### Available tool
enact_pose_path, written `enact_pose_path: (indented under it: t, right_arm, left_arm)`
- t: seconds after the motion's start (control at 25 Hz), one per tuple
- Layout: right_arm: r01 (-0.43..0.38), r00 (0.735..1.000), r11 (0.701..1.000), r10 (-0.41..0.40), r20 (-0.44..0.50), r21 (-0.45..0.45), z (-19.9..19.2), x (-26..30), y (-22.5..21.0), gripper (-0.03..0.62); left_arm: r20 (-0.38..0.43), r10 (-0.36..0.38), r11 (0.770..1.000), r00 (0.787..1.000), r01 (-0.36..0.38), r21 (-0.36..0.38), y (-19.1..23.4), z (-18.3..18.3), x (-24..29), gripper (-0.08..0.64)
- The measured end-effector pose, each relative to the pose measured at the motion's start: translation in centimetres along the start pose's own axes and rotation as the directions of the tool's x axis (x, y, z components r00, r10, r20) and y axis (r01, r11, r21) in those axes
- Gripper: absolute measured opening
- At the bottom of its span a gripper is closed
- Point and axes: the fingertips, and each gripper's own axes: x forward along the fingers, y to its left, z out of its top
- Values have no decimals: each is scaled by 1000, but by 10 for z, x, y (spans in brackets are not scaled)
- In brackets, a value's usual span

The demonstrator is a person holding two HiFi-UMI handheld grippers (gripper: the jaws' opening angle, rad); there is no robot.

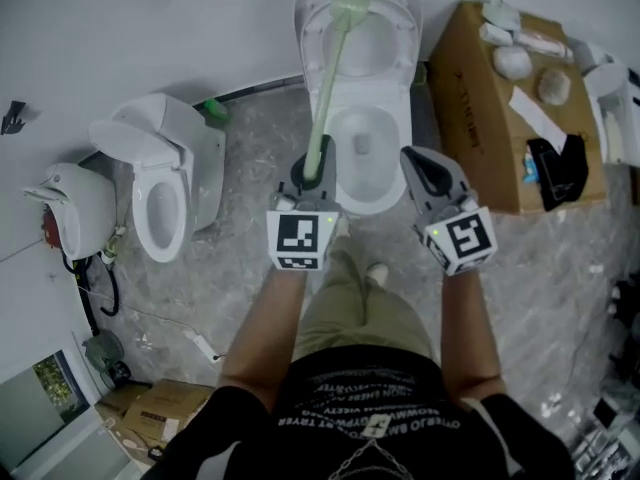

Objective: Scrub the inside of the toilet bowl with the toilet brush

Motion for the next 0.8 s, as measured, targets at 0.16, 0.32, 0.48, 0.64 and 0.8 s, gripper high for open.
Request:
enact_pose_path:
  t: [0.16,0.32,0.48,0.64,0.8]
  right_arm:
    - [29,999,1000,-29,-33,3,-37,4,-18,2]
    - [2,998,1000,-1,-69,13,-61,6,-15,2]
    - [6,995,999,-2,-101,43,-84,9,-16,2]
    - [7,993,999,-3,-116,34,-100,14,-21,2]
    - [7,994,998,0,-110,59,-107,17,-22,2]
  left_arm:
    - [-38,5,1000,999,-5,6,1,-40,-7,2]
    - [-151,-18,999,988,23,30,-4,-101,-12,2]
    - [-223,-39,999,974,37,-13,-12,-145,-14,2]
    - [-286,-66,997,956,56,-44,-21,-180,-9,2]
    - [-358,-101,994,928,79,-77,-29,-216,-8,2]
